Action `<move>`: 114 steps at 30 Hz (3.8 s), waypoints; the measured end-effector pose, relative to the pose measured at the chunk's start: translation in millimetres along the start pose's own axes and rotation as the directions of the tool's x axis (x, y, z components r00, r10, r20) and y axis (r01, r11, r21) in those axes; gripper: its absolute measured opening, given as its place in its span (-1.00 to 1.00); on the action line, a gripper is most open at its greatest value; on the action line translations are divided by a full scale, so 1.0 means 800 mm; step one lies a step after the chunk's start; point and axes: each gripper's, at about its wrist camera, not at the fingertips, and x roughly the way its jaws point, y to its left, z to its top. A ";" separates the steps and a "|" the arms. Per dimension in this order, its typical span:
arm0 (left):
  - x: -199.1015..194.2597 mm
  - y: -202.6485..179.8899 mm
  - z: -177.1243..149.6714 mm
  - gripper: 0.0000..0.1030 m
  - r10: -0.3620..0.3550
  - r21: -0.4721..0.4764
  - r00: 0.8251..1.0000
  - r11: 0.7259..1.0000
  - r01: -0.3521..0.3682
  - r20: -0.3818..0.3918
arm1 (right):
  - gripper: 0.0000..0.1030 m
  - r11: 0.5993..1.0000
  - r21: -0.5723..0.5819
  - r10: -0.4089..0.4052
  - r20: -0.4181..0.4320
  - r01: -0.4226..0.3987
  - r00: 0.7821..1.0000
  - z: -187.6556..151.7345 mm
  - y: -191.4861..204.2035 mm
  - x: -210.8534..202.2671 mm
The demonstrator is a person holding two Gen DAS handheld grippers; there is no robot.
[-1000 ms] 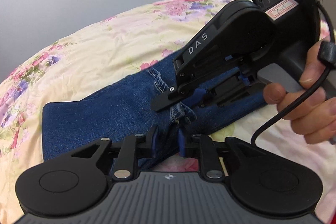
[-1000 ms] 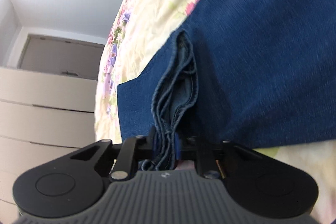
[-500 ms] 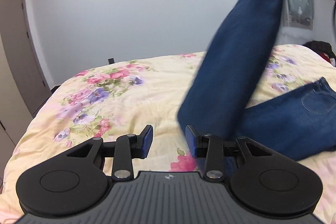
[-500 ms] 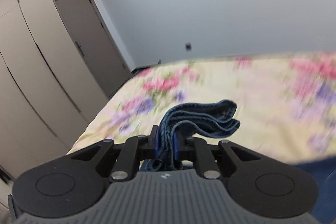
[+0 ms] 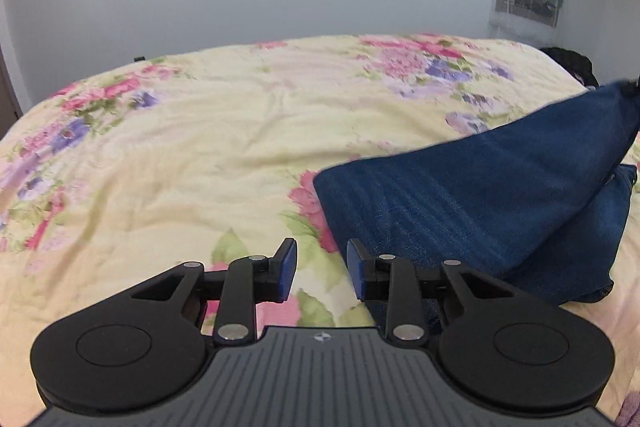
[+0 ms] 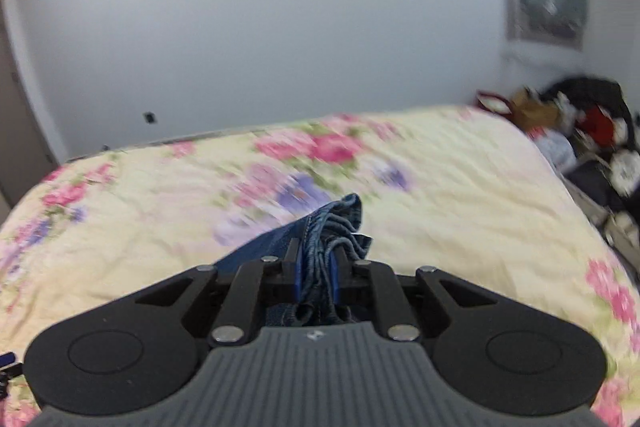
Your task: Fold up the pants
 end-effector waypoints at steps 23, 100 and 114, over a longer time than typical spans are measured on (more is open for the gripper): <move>0.096 -0.056 -0.024 -0.44 -0.016 0.036 0.979 0.999 0.024 -0.205 | -0.90 0.991 -0.098 0.108 0.178 -0.092 0.978 0.006 0.016 -0.012; 0.222 0.001 0.078 -0.55 0.039 -0.198 0.982 0.977 -0.076 -0.187 | -1.00 0.986 -0.056 -0.163 -0.053 0.160 0.985 -0.170 -0.117 0.132; 0.121 0.059 0.022 -0.24 -0.212 -0.545 0.975 0.827 0.139 -0.072 | 0.20 0.927 0.372 -0.041 -0.004 0.039 0.999 -0.175 -0.168 0.053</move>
